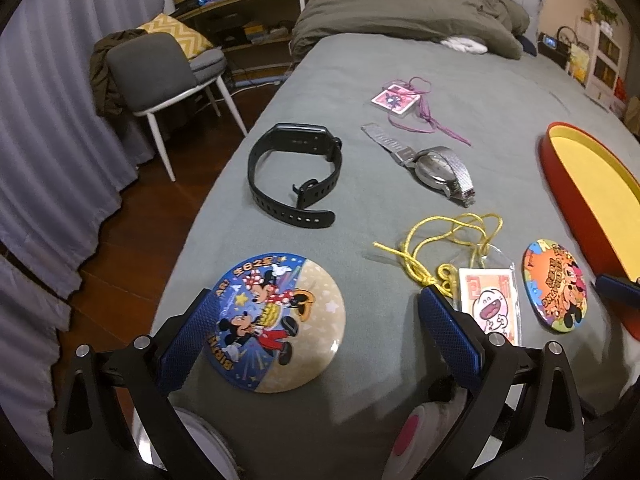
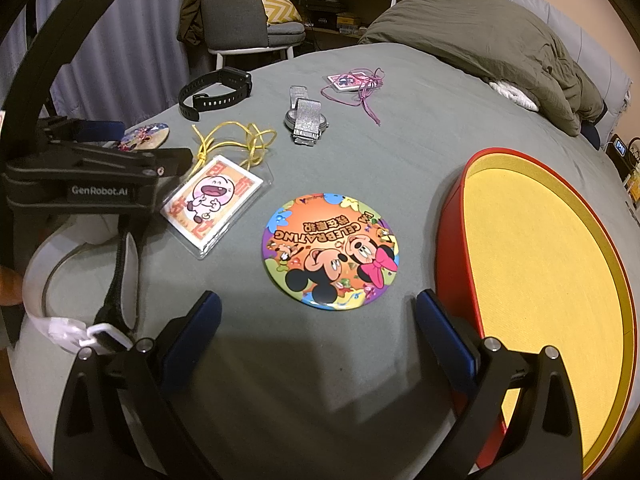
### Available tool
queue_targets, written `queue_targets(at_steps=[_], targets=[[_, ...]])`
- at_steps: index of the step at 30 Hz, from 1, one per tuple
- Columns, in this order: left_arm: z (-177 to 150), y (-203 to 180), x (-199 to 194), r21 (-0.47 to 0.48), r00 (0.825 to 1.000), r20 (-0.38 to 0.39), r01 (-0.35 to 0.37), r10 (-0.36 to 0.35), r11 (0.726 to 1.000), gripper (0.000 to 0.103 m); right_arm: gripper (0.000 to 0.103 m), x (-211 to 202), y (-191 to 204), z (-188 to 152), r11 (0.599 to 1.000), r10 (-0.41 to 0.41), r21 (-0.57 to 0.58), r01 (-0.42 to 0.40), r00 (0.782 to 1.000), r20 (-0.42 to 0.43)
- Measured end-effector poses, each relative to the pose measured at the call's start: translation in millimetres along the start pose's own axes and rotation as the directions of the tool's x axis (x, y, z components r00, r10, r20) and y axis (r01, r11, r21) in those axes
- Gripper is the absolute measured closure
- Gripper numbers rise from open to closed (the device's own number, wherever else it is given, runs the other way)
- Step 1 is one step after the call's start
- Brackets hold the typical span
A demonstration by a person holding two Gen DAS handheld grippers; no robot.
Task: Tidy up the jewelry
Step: 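Reach the left tool to the black band while the right tool reaches the pink badge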
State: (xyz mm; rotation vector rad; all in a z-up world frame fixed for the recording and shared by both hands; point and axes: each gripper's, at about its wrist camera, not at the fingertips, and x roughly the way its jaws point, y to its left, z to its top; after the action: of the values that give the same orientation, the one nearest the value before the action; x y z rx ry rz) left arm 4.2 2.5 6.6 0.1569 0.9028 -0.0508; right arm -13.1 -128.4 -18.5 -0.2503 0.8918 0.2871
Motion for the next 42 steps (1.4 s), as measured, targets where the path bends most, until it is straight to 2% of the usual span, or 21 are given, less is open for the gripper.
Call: queue_targets(at_steps=[5,9,11,14,17,20,24,29,31,35,42], targets=[[8.2,4.0,-8.8,0.011,0.999,0.004,-0.034,0.034,0.999,0.005,0.009,-2.3,-4.3,4.1,1.0,0.005,0.006,-0.005,1.0,-0.013],[23.3,12.7,-25.6,-0.027,1.0,0.028,-0.005,0.006,1.0,0.005,0.009,0.5,-5.4,7.3,1.0,0.025,0.018,-0.024,0.998,-0.054],[33.6,16.0,-40.0,-0.036,0.998,0.067,0.017,-0.015,0.999,0.005,0.009,-0.4,-7.1,12.7,0.999,0.036,0.019,-0.035,0.998,-0.06],[51.1,19.9,-56.1,-0.015,0.994,0.106,0.025,-0.024,1.0,0.005,0.009,-19.6,-9.0,22.8,1.0,-0.004,0.007,0.004,1.0,0.028],[68.4,24.2,-59.6,-0.012,0.992,0.121,0.032,-0.03,0.999,0.005,0.009,-39.6,-17.8,41.1,0.997,0.058,0.04,-0.062,0.994,0.094],[80.9,27.6,-51.1,-0.037,0.995,0.091,0.055,-0.051,0.998,0.005,0.009,-58.0,-29.2,61.7,0.991,0.105,0.062,-0.115,0.984,0.145],[96.0,35.8,-26.6,-0.086,0.995,0.016,0.101,-0.1,0.991,0.005,0.009,-71.8,-41.8,93.3,0.991,0.108,0.065,-0.121,0.978,0.18],[98.4,41.2,1.9,-0.169,0.988,-0.067,0.127,-0.14,0.977,0.005,0.009,-67.1,-53.6,136.9,0.993,0.074,0.076,-0.09,0.979,0.191],[99.9,41.3,9.8,-0.174,0.984,-0.085,0.14,-0.156,0.975,0.005,0.009,-58.8,-58.0,150.6,0.993,0.075,0.081,-0.09,0.981,0.18],[98.7,42.5,20.9,-0.148,0.985,-0.104,0.121,-0.137,0.982,0.005,0.009,-36.8,-65.3,180.8,0.989,0.088,0.104,-0.104,0.985,0.151],[98.9,48.0,40.6,-0.146,0.979,-0.141,0.124,-0.145,0.981,0.005,0.009,19.4,-68.8,223.3,0.985,0.117,0.125,-0.119,0.993,0.023]])
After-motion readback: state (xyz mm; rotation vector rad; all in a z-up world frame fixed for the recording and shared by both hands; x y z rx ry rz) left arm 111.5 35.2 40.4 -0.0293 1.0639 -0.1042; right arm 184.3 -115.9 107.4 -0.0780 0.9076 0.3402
